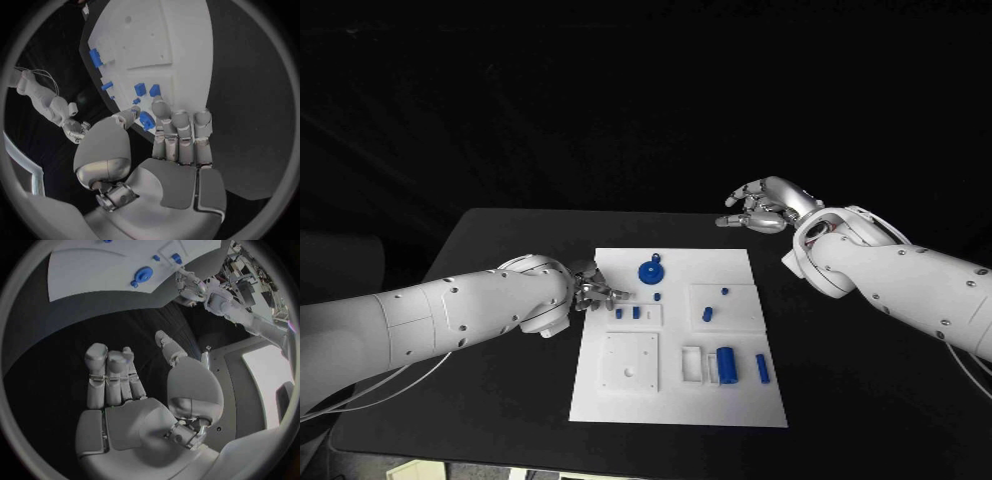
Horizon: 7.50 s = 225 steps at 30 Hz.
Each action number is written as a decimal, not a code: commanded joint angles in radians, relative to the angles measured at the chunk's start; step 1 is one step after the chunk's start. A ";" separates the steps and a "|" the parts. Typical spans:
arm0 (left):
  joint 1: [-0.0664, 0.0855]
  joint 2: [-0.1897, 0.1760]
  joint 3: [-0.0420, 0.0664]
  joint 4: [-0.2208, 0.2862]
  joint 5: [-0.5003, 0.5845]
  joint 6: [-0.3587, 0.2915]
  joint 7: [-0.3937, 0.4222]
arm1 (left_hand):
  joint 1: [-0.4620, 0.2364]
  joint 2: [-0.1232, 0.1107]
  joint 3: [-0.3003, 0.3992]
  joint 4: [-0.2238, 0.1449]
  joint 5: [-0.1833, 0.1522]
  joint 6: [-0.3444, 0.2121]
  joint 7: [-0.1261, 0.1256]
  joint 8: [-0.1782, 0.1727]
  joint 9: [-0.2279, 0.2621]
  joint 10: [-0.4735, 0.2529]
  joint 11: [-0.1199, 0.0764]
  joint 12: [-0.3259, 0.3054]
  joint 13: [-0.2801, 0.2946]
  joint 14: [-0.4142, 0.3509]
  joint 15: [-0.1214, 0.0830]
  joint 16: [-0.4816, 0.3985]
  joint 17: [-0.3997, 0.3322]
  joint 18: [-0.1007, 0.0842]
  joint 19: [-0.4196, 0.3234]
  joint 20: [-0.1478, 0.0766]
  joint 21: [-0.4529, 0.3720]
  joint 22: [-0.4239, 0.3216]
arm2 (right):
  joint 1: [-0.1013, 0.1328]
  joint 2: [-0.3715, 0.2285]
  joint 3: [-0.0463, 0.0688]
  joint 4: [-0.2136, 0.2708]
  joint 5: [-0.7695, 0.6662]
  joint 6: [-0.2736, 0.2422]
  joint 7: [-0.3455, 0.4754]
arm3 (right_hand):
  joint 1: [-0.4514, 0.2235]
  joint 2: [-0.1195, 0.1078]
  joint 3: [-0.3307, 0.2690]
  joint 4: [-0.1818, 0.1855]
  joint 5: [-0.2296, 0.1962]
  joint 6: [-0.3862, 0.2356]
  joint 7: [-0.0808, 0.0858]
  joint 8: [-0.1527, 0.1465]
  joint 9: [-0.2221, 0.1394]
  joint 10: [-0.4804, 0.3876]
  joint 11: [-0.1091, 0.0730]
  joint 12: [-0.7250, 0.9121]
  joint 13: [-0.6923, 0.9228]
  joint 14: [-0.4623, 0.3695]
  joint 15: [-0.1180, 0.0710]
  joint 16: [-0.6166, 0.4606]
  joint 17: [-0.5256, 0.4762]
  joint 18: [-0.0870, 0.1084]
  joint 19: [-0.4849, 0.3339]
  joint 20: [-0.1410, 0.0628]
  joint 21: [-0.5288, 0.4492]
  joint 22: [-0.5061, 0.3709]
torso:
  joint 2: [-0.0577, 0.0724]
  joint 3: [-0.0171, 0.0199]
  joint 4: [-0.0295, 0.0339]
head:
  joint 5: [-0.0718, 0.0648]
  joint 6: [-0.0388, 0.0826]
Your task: Assemble the parts on the task board
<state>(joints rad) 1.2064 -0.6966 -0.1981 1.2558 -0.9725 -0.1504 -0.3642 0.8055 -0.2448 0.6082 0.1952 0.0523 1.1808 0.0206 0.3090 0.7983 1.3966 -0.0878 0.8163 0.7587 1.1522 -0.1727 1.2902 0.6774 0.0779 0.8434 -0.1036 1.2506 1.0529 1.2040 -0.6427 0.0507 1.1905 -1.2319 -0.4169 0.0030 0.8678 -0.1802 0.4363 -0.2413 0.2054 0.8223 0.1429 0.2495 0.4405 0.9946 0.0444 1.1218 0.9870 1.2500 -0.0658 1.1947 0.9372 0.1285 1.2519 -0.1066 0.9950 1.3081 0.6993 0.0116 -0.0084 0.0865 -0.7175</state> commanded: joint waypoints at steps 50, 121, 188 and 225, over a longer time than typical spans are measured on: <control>0.002 0.191 0.023 -0.148 -0.392 -0.161 0.443 | 0.367 0.058 0.015 -0.457 0.001 -0.285 0.118 -0.045 -0.191 -0.341 0.215 -0.634 -0.478 -0.195 0.193 -0.294 -0.180 -0.021 -0.197 0.023 -0.191 -0.110 | 0.000 0.013 0.000 -0.047 0.313 0.087 0.081 | 0.030 0.045 0.093 -0.023 -0.005 -0.056 0.063 0.033 0.007 -0.172 0.125 -0.699 -0.699 -0.408 0.217 -0.806 -0.447 0.050 -0.534 0.275 -0.718 -0.389 | 0.001 -0.0002 -0.0015 | -0.019 0.010; -0.070 0.255 0.008 -0.271 -0.433 -0.120 0.422 | 0.377 0.122 0.029 -0.443 0.006 -0.283 0.132 -0.059 -0.240 -0.290 0.214 -0.690 -0.556 -0.185 0.191 -0.278 -0.171 -0.013 -0.190 0.024 -0.178 -0.102 | 0.000 0.045 0.000 -0.103 0.705 0.237 0.179 | 0.067 0.105 0.082 -0.021 0.050 -0.086 0.078 0.044 -0.048 -0.033 0.166 -1.051 -0.919 -0.406 0.248 -0.888 -0.554 0.043 -0.625 0.311 -0.853 -0.293 | 0.000 0.0001 0.0006 | -0.025 0.000; -0.083 0.277 -0.014 -0.298 -0.620 -0.088 0.377 | 0.407 0.119 0.041 -0.457 0.055 -0.241 0.118 -0.036 -0.274 -0.211 0.196 -0.702 -0.587 -0.155 0.174 -0.255 -0.160 -0.005 -0.161 0.012 -0.160 -0.099 | -0.001 0.044 0.000 -0.099 0.685 0.261 0.184 | 0.071 0.109 0.074 -0.028 0.050 -0.085 0.077 0.047 -0.048 -0.033 0.167 -1.055 -0.919 -0.410 0.254 -0.894 -0.559 0.043 -0.630 0.314 -0.863 -0.292 | 0.000 0.0007 0.0007 | -0.029 -0.012; -0.084 0.231 0.009 -0.243 -0.568 -0.165 0.380 | 0.394 0.158 0.037 -0.434 0.061 -0.149 0.084 0.007 -0.274 -0.101 0.151 -0.672 -0.579 -0.084 0.130 -0.231 -0.149 -0.005 -0.102 -0.031 -0.131 -0.099 | -0.001 0.041 0.000 -0.099 0.679 0.266 0.186 | 0.067 0.109 0.069 -0.026 0.052 -0.084 0.076 0.049 -0.048 -0.034 0.167 -1.055 -0.919 -0.411 0.255 -0.896 -0.561 0.044 -0.631 0.316 -0.867 -0.290 | -0.001 0.0001 0.0013 | -0.018 -0.008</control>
<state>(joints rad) 1.1288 -0.4653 -0.1876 1.0098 -1.5538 -0.3567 0.0408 1.2028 -0.0945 0.6442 -0.2462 0.1077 1.0234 0.1030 0.3127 0.5220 1.2968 0.0726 0.1464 0.1805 1.0617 -0.0429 1.0540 0.5268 0.0541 0.7331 -0.0750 1.1150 0.9542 1.2038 -0.6016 0.0504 1.0905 -0.5438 -0.1695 0.1743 0.9442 -0.0723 0.5107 -0.2661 0.2526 0.7426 0.1945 0.2951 0.3936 0.9615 0.2071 0.0733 0.0692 0.8435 0.1841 0.3051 0.3770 0.1546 0.6197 0.2035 0.1352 1.0166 0.6987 0.0116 -0.0078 0.0691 -0.7260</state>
